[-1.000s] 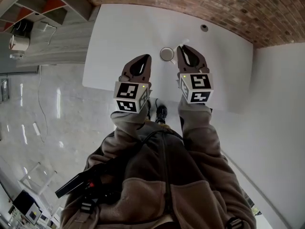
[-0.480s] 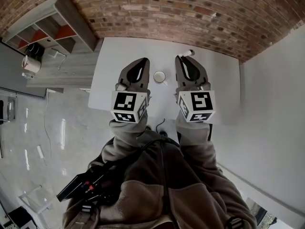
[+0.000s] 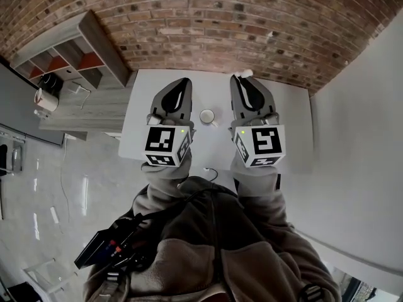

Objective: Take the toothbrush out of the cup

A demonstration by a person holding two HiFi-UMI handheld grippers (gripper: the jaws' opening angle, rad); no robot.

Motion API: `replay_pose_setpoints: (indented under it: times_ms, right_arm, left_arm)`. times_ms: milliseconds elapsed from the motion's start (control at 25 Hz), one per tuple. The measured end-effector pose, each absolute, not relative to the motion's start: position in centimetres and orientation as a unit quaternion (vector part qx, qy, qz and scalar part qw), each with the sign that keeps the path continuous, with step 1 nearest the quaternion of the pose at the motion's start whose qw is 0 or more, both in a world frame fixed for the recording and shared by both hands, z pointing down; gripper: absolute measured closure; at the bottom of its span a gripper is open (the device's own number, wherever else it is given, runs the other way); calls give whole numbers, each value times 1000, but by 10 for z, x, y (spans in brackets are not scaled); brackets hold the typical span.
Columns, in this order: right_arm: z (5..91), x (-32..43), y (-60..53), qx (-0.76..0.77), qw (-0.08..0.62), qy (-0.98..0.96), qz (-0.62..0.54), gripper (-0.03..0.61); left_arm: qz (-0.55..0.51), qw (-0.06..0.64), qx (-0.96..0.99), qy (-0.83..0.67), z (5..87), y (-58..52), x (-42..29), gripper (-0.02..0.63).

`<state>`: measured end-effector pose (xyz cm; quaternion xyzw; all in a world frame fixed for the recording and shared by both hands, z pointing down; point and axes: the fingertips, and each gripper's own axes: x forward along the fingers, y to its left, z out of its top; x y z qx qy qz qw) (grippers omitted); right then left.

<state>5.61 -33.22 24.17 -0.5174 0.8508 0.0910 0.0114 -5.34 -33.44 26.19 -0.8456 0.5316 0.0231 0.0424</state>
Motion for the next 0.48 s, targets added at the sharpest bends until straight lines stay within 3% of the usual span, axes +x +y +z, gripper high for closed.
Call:
replay_pose_setpoints:
  times_ms: [480]
  right_arm:
    - [226, 64, -338, -514, 30, 850, 107, 539]
  left_arm:
    - [30, 69, -841, 535, 242, -341, -51, 611]
